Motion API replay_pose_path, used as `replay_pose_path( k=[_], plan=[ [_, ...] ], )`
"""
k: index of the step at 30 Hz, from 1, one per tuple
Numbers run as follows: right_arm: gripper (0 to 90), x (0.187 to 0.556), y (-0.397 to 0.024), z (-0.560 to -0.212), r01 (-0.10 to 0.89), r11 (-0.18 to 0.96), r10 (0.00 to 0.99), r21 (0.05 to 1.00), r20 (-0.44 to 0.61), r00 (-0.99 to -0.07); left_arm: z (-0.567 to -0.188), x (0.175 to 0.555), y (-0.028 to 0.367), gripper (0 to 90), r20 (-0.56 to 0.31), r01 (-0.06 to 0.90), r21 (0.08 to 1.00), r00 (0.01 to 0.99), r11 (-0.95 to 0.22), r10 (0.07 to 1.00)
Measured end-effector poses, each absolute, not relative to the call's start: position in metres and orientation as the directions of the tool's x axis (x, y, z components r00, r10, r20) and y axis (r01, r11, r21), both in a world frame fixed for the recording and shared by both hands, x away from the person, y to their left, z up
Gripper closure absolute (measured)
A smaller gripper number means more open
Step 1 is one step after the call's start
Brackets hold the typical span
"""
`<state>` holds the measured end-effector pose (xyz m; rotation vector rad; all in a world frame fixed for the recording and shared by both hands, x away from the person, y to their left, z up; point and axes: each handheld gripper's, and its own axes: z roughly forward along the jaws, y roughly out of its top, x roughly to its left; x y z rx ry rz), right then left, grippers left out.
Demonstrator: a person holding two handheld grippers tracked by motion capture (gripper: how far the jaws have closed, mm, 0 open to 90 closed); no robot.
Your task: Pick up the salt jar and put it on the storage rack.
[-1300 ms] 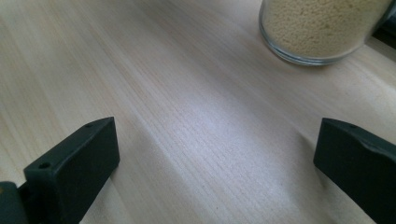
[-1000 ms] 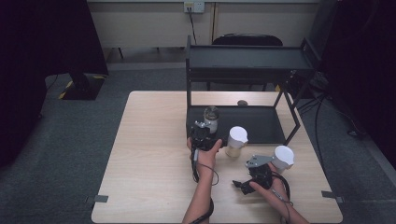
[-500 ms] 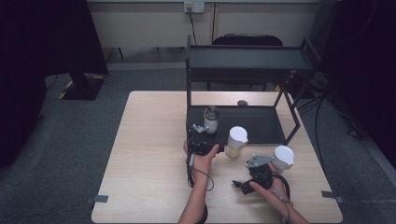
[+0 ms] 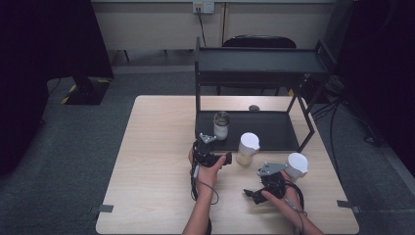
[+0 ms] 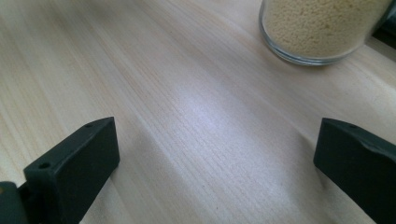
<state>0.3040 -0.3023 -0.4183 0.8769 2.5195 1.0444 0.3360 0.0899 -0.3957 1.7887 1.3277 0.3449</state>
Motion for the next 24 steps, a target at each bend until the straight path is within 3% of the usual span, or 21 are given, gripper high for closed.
replay_pose_path(
  k=[24],
  plan=[
    [0.0,0.304,-0.302,-0.418,0.429,0.555,0.628,0.713,-0.021,-0.778,-0.394,0.331,0.107,2.5,-0.215,0.62,0.778,0.417,-0.104,0.883]
  ],
)
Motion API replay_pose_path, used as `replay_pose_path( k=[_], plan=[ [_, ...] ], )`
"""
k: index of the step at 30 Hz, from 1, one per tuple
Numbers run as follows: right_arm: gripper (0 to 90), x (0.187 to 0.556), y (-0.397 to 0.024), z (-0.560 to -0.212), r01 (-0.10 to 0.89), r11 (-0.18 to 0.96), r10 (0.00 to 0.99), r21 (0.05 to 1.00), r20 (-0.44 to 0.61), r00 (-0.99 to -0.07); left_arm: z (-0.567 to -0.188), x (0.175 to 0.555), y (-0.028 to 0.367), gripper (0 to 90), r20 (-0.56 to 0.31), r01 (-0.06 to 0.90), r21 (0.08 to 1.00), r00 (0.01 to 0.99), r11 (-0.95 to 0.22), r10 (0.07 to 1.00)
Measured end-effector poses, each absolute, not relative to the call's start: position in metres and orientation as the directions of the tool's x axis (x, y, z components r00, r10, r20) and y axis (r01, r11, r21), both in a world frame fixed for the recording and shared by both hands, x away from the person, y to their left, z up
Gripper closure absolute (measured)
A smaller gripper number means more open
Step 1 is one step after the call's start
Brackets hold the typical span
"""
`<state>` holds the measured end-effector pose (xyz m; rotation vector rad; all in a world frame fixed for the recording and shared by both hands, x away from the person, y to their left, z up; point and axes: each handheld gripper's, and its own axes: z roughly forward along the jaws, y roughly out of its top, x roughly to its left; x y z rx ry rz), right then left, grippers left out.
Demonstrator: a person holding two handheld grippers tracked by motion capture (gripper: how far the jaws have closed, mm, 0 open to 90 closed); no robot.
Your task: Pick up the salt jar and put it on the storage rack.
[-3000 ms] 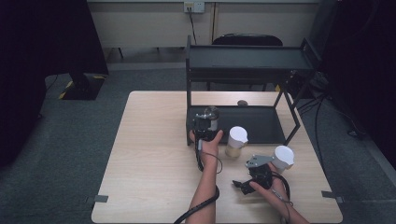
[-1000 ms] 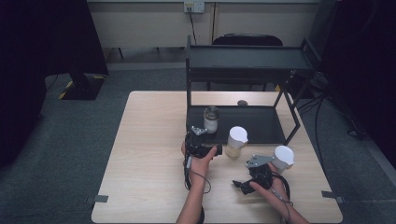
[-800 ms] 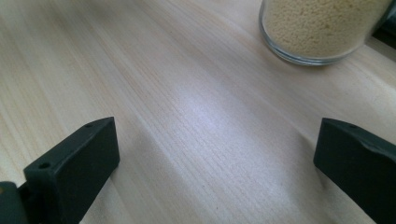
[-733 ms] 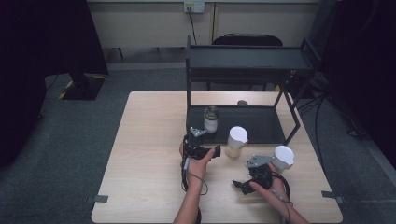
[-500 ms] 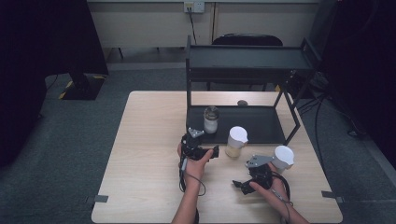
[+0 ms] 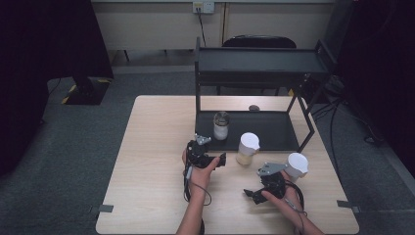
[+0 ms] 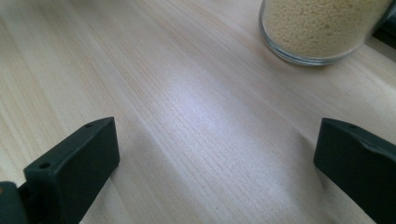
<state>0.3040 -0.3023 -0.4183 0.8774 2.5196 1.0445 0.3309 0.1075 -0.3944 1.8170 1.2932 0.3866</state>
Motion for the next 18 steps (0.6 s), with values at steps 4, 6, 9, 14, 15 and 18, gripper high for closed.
replay_pose_path(
  k=[4,6,9,14,15,18],
  plan=[
    [0.0,0.304,-0.302,-0.418,0.429,0.555,0.628,0.713,-0.021,-0.778,-0.394,0.329,0.112,2.5,-0.209,0.62,0.777,0.413,-0.106,0.886],
    [0.0,0.304,-0.302,-0.418,0.429,0.555,0.628,0.713,-0.021,-0.778,-0.393,0.328,0.114,2.5,-0.204,0.618,0.779,0.412,-0.108,0.888],
    [0.0,0.304,-0.302,-0.418,0.429,0.555,0.628,0.713,-0.021,-0.778,-0.392,0.326,0.115,2.5,-0.205,0.616,0.781,0.413,-0.106,0.888],
    [0.0,0.304,-0.302,-0.418,0.429,0.555,0.628,0.713,-0.021,-0.778,-0.392,0.325,0.118,2.5,-0.209,0.614,0.783,0.412,-0.101,0.887],
    [0.0,0.304,-0.302,-0.418,0.429,0.555,0.628,0.713,-0.021,-0.778,-0.392,0.324,0.119,2.5,-0.21,0.614,0.783,0.412,-0.1,0.887],
    [0.0,0.304,-0.302,-0.418,0.429,0.555,0.628,0.713,-0.021,-0.778,-0.393,0.323,0.12,2.5,-0.208,0.616,0.781,0.407,-0.099,0.889]
  ],
)
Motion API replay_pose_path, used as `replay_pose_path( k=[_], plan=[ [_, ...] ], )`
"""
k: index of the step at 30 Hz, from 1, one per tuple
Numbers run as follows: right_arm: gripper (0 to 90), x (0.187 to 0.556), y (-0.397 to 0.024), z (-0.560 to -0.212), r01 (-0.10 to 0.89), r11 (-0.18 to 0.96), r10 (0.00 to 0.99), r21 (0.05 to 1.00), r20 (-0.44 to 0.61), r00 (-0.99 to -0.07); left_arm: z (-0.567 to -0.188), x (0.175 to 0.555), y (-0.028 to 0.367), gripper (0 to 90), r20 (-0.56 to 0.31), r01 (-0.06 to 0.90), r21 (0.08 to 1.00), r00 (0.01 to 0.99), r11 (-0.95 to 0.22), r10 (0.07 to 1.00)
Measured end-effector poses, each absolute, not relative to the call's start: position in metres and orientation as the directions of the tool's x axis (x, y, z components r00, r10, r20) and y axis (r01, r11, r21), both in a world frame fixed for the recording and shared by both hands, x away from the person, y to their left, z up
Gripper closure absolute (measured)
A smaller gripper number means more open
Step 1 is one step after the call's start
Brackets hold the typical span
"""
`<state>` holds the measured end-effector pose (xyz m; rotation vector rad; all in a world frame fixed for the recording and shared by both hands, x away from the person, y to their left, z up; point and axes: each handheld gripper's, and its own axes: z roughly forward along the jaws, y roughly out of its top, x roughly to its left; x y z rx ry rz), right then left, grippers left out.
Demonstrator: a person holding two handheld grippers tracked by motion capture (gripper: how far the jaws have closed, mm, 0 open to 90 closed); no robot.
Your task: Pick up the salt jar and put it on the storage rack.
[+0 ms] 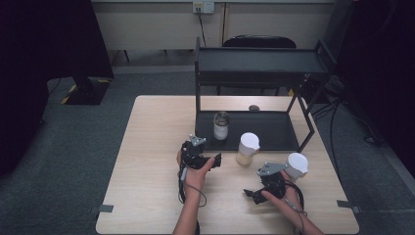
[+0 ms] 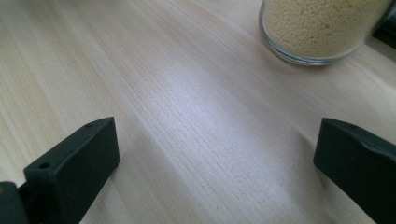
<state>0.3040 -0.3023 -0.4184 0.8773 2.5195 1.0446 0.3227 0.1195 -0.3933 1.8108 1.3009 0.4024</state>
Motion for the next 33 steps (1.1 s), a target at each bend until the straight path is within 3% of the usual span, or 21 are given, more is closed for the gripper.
replay_pose_path(
  k=[33],
  plan=[
    [0.0,0.304,-0.302,-0.418,0.429,0.555,0.628,0.713,-0.021,-0.778,-0.395,0.303,0.136,2.5,-0.187,0.61,0.785,0.396,-0.105,0.899]
  ],
)
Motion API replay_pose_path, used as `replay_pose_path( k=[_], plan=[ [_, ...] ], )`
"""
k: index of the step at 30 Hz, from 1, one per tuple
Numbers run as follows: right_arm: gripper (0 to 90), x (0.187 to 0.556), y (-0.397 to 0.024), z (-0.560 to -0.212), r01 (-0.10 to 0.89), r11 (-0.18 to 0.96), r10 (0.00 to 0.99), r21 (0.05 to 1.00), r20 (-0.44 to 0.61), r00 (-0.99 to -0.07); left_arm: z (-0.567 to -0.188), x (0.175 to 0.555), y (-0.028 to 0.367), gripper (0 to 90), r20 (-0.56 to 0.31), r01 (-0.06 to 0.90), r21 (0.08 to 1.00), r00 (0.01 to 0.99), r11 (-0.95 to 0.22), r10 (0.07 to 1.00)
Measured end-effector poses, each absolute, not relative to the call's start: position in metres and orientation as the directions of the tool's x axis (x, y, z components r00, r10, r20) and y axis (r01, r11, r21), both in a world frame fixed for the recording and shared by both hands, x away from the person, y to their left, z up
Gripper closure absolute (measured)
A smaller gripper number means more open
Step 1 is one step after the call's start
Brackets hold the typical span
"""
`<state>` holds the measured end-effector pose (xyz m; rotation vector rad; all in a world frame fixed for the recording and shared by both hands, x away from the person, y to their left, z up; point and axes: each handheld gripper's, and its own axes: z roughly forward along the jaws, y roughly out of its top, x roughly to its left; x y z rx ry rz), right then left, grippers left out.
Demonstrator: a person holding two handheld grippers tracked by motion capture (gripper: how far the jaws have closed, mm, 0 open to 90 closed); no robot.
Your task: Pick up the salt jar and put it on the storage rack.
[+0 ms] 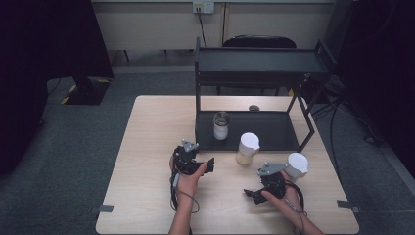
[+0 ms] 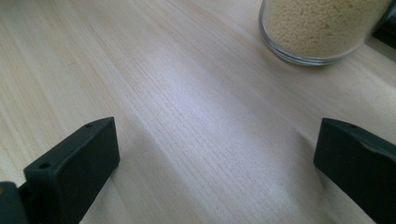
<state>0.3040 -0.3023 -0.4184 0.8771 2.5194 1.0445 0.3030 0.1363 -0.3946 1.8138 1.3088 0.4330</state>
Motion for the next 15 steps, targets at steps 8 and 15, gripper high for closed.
replay_pose_path(
  k=[8,15],
  plan=[
    [0.0,0.304,-0.3023,-0.4184,0.429,0.555,0.628,0.713,-0.021,-0.778,-0.3951,0.2985,0.1383,2.6,-0.174,0.608,0.784,0.405,-0.123,0.898],
    [0.0,0.304,-0.3023,-0.4184,0.429,0.555,0.628,0.713,-0.021,-0.778,-0.3979,0.2934,0.1406,3.2,-0.166,0.613,0.779,0.401,-0.13,0.901]
  ],
)
